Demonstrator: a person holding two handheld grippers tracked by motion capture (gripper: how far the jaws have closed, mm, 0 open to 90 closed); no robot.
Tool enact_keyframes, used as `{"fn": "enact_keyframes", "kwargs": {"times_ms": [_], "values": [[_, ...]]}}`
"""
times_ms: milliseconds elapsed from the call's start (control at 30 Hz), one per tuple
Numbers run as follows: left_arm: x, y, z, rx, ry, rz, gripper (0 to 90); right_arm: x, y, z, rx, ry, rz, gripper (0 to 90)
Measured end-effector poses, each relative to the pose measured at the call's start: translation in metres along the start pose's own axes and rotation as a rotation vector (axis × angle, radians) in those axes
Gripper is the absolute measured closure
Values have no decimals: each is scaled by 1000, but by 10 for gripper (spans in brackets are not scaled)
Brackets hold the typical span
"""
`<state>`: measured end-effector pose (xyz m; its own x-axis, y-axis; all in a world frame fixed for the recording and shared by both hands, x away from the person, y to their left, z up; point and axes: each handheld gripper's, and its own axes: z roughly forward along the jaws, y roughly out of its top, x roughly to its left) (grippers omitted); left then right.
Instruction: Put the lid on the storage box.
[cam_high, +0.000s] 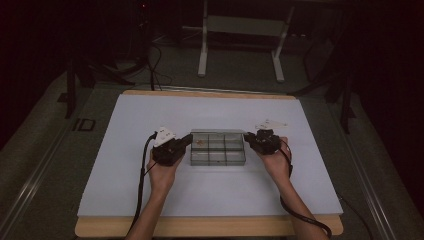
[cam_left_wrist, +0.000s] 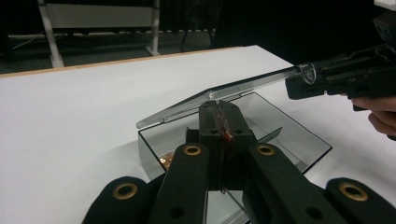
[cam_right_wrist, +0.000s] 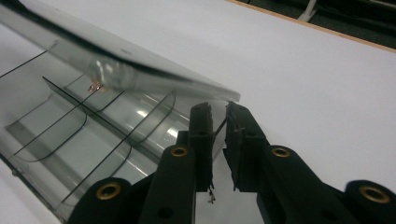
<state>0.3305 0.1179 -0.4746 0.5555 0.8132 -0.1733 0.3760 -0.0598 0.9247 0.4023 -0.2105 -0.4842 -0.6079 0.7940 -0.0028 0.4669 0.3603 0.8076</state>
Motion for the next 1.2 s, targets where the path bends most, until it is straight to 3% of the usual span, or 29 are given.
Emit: {"fn": "enact_keyframes", "kwargs": {"times_ms": [233,567,1200], "values": [[0,-1,-1,8,-1,8,888,3,-9,-9,-11,-18,-9,757],[-3,-2,-1,21,-8,8,885,4,-16,-18,-33,-10,20,720],[-6,-6,-4,49,-4,-4,880,10,-20,-24,-40,-11,-1,712]]}}
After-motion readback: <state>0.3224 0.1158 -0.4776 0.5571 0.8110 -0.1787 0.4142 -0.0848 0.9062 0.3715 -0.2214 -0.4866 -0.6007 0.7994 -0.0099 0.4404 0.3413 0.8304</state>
